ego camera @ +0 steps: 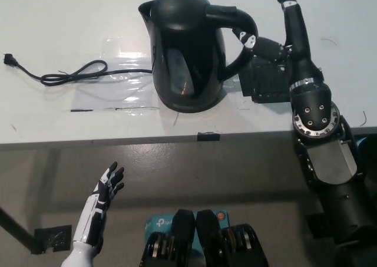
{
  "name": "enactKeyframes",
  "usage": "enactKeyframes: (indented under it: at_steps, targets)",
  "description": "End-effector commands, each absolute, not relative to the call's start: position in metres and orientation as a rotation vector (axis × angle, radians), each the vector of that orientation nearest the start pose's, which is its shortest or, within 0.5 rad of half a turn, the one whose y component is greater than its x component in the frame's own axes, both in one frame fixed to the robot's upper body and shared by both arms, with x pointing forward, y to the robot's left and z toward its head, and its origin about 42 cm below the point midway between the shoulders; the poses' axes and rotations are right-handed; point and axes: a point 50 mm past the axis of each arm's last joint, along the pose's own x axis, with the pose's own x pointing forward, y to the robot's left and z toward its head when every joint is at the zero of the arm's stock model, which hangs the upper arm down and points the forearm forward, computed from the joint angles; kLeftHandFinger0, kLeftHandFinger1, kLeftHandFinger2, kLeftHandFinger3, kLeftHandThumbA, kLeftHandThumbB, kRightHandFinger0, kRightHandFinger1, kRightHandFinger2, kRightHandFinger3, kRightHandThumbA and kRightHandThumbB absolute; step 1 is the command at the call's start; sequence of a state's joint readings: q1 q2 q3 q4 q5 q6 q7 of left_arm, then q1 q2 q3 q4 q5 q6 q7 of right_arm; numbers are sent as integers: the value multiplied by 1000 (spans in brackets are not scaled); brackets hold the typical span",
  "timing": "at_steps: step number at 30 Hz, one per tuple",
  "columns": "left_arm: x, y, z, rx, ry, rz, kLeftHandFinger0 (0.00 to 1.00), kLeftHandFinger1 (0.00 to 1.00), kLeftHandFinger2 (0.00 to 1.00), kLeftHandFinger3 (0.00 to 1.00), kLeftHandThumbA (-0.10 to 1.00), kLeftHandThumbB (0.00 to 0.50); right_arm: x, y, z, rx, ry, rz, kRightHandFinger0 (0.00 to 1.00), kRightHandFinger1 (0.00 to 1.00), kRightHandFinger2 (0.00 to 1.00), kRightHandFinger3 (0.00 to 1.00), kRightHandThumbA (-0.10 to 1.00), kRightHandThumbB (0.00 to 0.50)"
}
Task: Use the right hand to grab the handle of the kettle from the base and place it on the right side
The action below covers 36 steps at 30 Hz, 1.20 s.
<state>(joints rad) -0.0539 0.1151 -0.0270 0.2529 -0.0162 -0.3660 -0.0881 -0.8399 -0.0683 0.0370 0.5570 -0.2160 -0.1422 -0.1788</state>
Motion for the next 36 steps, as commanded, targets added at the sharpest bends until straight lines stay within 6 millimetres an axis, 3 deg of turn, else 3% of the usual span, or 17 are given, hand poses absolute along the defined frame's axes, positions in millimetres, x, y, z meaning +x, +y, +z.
enactKeyframes:
  at_steps: [1,5,10,30,31,36]
  targets:
    - [299,239,79,114,-224,-142,1000,1000,1000,1000,1000,500,519,-141,318,-260,-527,40,1000,1000,1000,1000,836,290]
    - [299,241,79,119,-227,-143,1000,1000,1000,1000,1000,500,520,-141,315,-284,-532,41,1000,1000,1000,1000,839,254]
    - [301,240,80,124,-226,-142,1000,1000,1000,1000,1000,500,521,-141,314,-303,-525,44,1000,1000,1000,1000,861,285]
    - [299,241,79,123,-223,-144,1000,1000,1000,1000,1000,500,538,-134,319,-345,-493,55,1000,1000,1000,1000,865,294]
    - [300,241,79,121,-224,-144,1000,1000,1000,1000,1000,500,539,-134,320,-353,-491,54,1000,1000,1000,1000,853,274]
    - [300,243,81,134,-229,-147,1000,1000,1000,1000,1000,500,546,-132,318,-357,-475,45,1000,1000,1000,1000,789,290]
